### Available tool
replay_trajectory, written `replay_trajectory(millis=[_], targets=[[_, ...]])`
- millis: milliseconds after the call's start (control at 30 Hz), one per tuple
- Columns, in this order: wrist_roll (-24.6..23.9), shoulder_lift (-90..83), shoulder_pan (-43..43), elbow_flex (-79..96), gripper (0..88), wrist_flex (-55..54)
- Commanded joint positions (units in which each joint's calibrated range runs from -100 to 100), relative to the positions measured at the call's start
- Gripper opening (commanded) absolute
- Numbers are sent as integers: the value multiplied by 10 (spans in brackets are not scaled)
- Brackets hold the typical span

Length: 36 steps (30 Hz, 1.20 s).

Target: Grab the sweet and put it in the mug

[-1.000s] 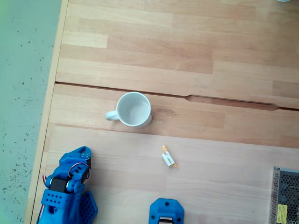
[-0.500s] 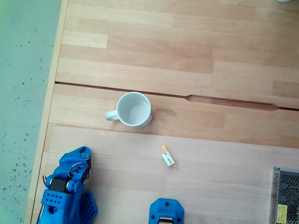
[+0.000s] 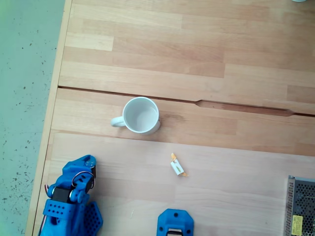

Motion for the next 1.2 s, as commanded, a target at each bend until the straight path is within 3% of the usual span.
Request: replay_trajectory(millis=[0, 200, 400, 733, 1167], targets=[[0, 5, -4, -109, 0, 3], [5, 5, -4, -278, 0, 52], [5, 16, -1, -396, 0, 177], [5, 24, 69, -440, 0, 316], [4, 298, 87, -589, 0, 441]])
